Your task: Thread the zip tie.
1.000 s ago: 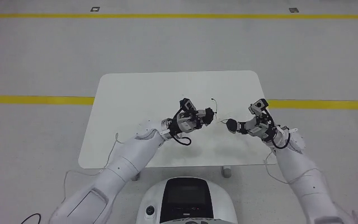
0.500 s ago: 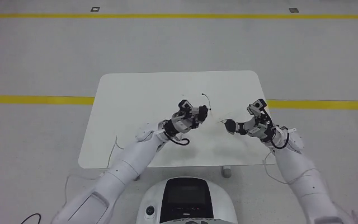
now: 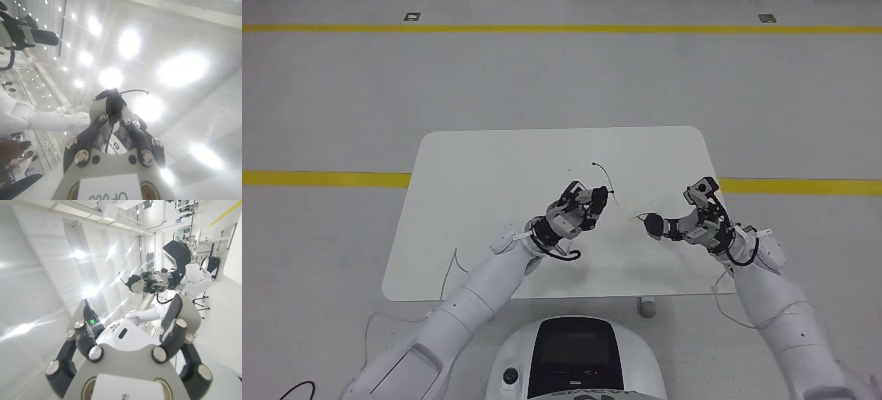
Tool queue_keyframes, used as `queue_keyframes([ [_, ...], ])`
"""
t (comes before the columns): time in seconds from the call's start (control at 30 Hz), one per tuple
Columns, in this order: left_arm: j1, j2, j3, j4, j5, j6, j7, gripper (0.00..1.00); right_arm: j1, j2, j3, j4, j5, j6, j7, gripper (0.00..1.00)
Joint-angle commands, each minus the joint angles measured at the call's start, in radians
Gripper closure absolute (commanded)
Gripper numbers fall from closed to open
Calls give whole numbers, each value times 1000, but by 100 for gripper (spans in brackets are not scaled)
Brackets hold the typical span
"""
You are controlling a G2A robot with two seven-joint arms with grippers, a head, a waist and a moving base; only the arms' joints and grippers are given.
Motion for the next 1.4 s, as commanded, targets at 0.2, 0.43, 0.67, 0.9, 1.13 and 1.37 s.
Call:
queue_keyframes([
  [0.2,-9,-19,11,31,-24,-11,-8,100,0,0,0,0,0,0,0,0],
  [0.43,-28,-35,21,55,-16,-28,17,100,-25,-5,-6,-50,27,3,-25,0],
  [0.67,-33,-49,38,82,33,-86,55,100,-25,-14,-21,-63,64,14,-11,0],
  [0.9,-32,-56,42,93,38,-73,49,100,-5,-26,-43,-49,96,20,-7,27],
  [1.13,-32,-56,42,93,38,-73,49,100,4,-34,-69,-52,87,36,0,56],
  [1.37,-32,-56,42,93,38,-73,49,100,16,-42,-86,-41,96,50,0,65],
])
